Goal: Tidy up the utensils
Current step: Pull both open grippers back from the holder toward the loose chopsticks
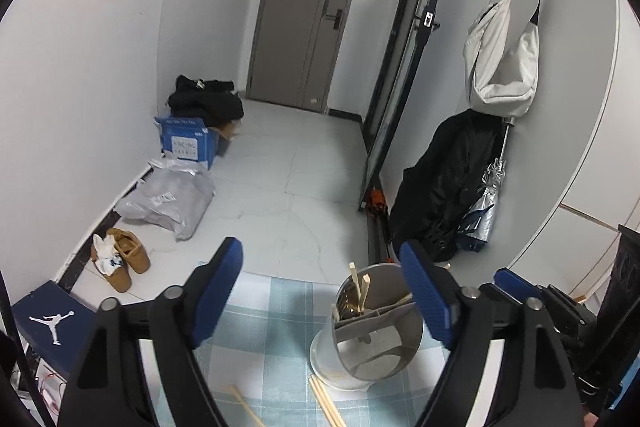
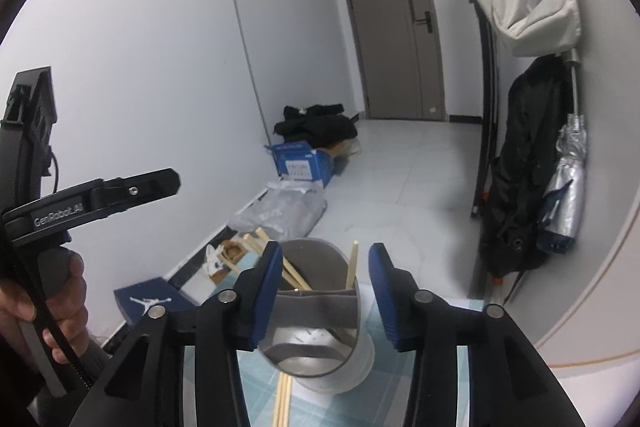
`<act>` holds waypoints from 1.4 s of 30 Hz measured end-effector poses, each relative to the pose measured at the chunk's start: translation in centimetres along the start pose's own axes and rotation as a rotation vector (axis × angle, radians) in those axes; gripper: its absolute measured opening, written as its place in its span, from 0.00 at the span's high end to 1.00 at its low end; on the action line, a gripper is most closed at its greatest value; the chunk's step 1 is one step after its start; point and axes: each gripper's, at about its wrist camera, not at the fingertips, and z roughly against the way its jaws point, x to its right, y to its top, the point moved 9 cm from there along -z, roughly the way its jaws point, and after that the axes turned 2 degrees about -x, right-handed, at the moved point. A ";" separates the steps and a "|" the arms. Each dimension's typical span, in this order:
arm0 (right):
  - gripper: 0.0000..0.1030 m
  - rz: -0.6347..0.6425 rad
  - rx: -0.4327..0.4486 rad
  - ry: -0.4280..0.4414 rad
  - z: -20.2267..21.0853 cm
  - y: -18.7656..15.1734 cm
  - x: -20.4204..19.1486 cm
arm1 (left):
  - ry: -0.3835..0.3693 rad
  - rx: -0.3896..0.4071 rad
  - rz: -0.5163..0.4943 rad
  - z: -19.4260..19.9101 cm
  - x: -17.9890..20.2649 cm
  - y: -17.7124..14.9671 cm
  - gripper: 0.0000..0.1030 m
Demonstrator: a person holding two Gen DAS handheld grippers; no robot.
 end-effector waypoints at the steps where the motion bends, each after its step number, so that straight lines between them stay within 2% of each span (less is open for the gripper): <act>1: 0.54 -0.001 0.008 -0.003 0.5 0.0 -0.2 | 0.013 0.005 -0.004 0.4 -0.1 -0.1 0.19; 4: 0.49 0.004 0.036 -0.011 2.0 0.0 -1.0 | 0.042 0.023 -0.014 1.4 -0.3 -0.2 0.17; 13: 0.34 0.018 0.101 -0.023 5.7 -0.9 -3.8 | 0.107 0.097 0.017 4.7 -1.7 -1.7 0.02; 23: 0.27 0.039 0.119 -0.040 7.2 -3.4 -5.7 | 0.155 0.119 0.053 5.7 -3.3 -4.6 0.01; 34: 0.22 0.068 0.065 -0.086 5.8 -8.2 -6.3 | 0.178 0.095 0.088 4.1 -4.9 -8.8 0.01; 42: 0.22 0.074 -0.043 -0.111 3.0 -12.4 -5.3 | 0.181 0.009 0.118 1.7 -6.6 -11.9 0.01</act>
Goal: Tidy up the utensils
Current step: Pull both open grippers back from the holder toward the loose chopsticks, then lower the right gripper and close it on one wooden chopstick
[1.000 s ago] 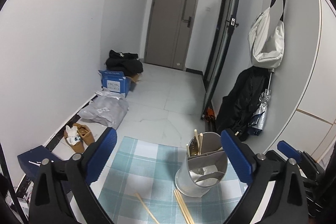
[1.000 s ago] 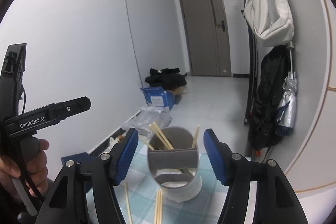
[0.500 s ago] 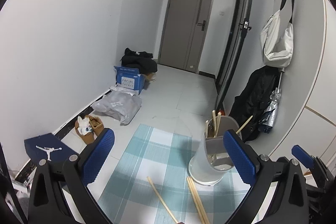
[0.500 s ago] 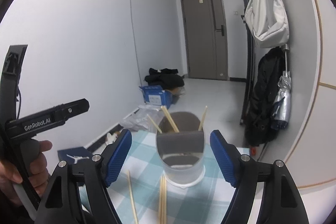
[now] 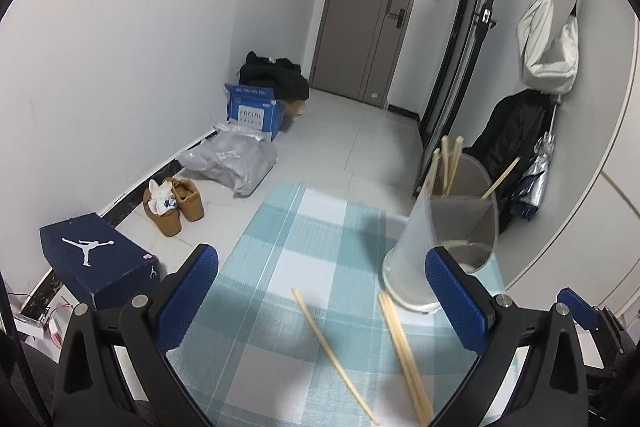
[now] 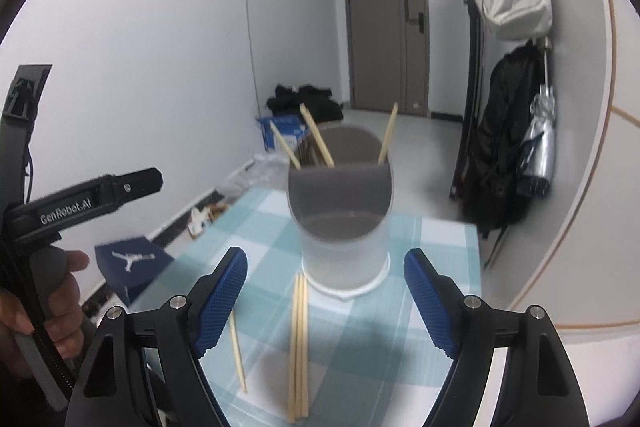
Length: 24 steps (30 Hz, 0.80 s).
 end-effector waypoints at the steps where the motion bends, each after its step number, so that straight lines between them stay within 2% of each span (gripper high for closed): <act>1: 0.22 -0.001 -0.013 -0.001 -0.4 -0.4 0.1 | 0.010 -0.005 -0.001 -0.3 -0.2 -0.2 0.01; 6: 0.22 0.007 -0.106 -0.020 -3.1 -2.7 0.3 | 0.038 -0.083 0.023 -2.4 -1.6 -1.6 0.01; 11: 0.23 0.012 -0.250 -0.045 -6.9 -6.0 0.4 | 0.050 -0.167 0.066 -4.0 -3.0 -2.8 0.01; 16: 0.41 0.012 -0.386 -0.065 -10.4 -8.7 0.7 | 0.060 -0.190 0.068 -4.5 -3.7 -3.1 0.01; 20: 0.46 0.035 -0.423 -0.063 -11.9 -9.4 0.4 | 0.057 -0.207 0.068 -4.8 -3.6 -3.2 0.01; 24: 0.55 0.058 -0.465 -0.067 -12.9 -10.1 0.0 | 0.033 -0.239 0.064 -5.5 -3.2 -3.4 0.01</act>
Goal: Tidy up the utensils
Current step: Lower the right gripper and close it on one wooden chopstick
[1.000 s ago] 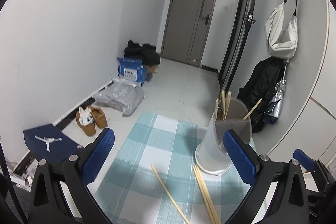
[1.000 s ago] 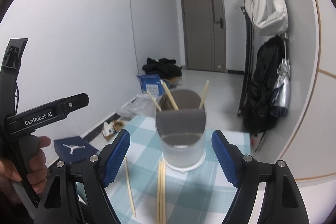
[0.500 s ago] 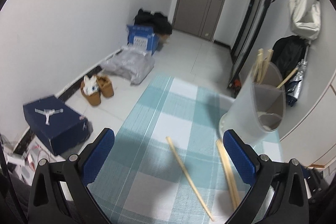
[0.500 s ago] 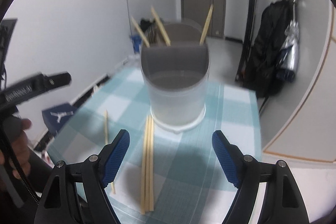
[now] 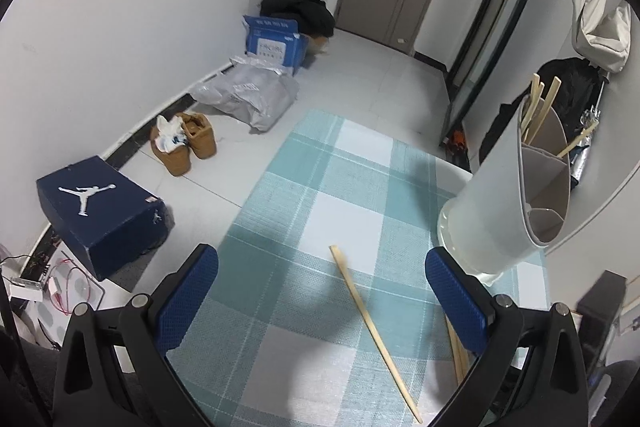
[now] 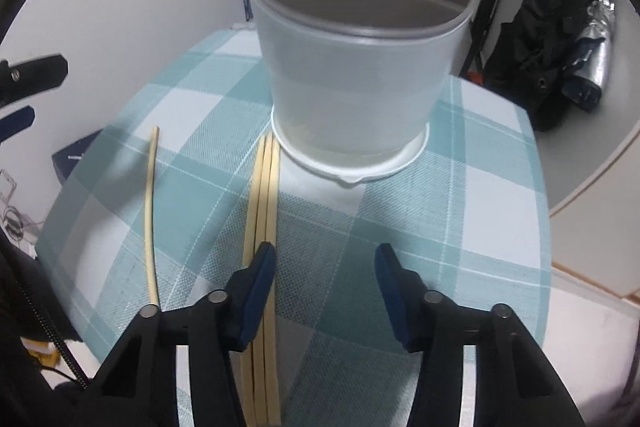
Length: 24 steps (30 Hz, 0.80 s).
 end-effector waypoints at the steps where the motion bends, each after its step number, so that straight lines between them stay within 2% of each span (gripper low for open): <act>1: 0.58 0.005 -0.010 0.001 -0.3 -0.1 -0.2 | -0.001 -0.005 -0.005 -0.1 0.0 0.0 0.01; 11: 0.63 0.037 -0.014 0.012 -0.9 0.4 -1.5 | 0.000 -0.043 0.042 -0.8 -1.1 0.0 0.01; 14: 0.80 0.030 -0.014 0.034 -1.0 0.7 -1.8 | 0.005 -0.044 0.043 -0.9 -1.3 0.0 0.01; 15: 0.91 0.039 -0.016 0.042 -0.9 0.7 -2.0 | 0.006 -0.044 0.046 -0.8 -1.4 0.0 0.01; 16: 0.95 0.046 -0.023 0.057 -0.9 0.7 -2.3 | 0.007 -0.044 0.047 -0.9 -1.5 0.0 0.01; 20: 0.95 0.054 -0.071 0.102 -0.4 -0.2 -2.9 | 0.004 -0.045 0.056 -0.7 -1.6 0.0 0.01; 24: 0.95 0.097 -0.134 0.095 0.7 -2.4 -2.8 | 0.004 -0.030 0.057 -0.5 -1.6 0.4 0.01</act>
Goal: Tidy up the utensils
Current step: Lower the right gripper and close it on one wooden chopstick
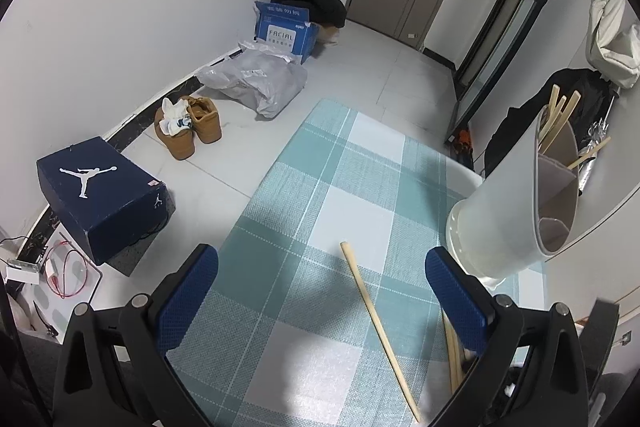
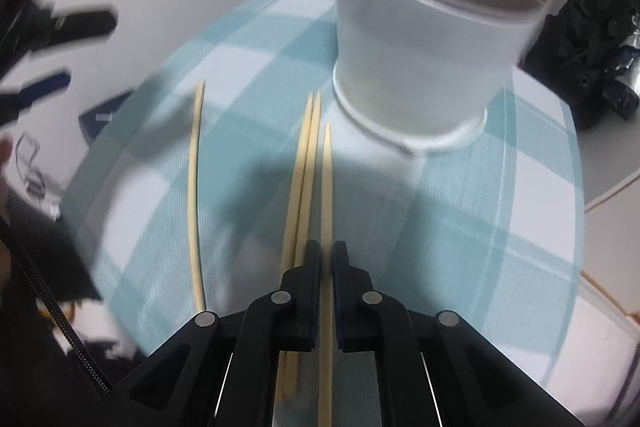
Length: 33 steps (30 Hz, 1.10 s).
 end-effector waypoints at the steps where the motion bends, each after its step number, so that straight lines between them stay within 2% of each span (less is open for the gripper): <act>1: 0.95 -0.001 -0.019 0.004 0.3 -0.7 0.2 | 0.003 0.001 -0.001 0.0 0.0 0.1 0.01; 6: 0.95 -0.048 -0.098 0.051 1.2 -3.1 1.5 | -0.001 -0.019 0.014 -0.4 -0.2 0.0 0.01; 10: 0.92 -0.056 -0.101 0.072 1.2 -2.9 2.2 | -0.010 -0.039 0.027 -0.7 -0.6 -0.1 0.01; 16: 0.88 0.019 -0.060 0.050 0.5 0.1 2.3 | -0.005 -0.071 0.067 -1.4 -1.7 -0.6 0.01; 20: 0.87 0.032 -0.041 0.034 -0.5 1.7 2.4 | 0.018 -0.086 0.099 -1.9 -2.5 -0.7 0.01; 24: 0.87 0.045 -0.005 0.020 -1.0 3.0 2.2 | 0.047 -0.102 0.087 -2.6 -2.5 -1.1 0.01; 26: 0.91 0.048 0.013 0.020 -0.9 3.0 2.1 | 0.068 -0.118 0.080 -3.0 -2.5 -1.4 0.01; 27: 0.96 0.046 0.023 0.024 -0.9 3.0 2.2 | 0.084 -0.114 0.082 -2.9 -2.7 -1.5 0.01; 29: 0.96 0.024 0.039 0.043 -0.8 3.1 2.4 | 0.090 -0.106 0.083 -2.9 -2.7 -1.5 0.01; 33: 0.96 -0.031 0.092 0.093 0.5 3.7 2.9 | 0.101 -0.140 0.056 -3.7 -2.1 -1.9 0.01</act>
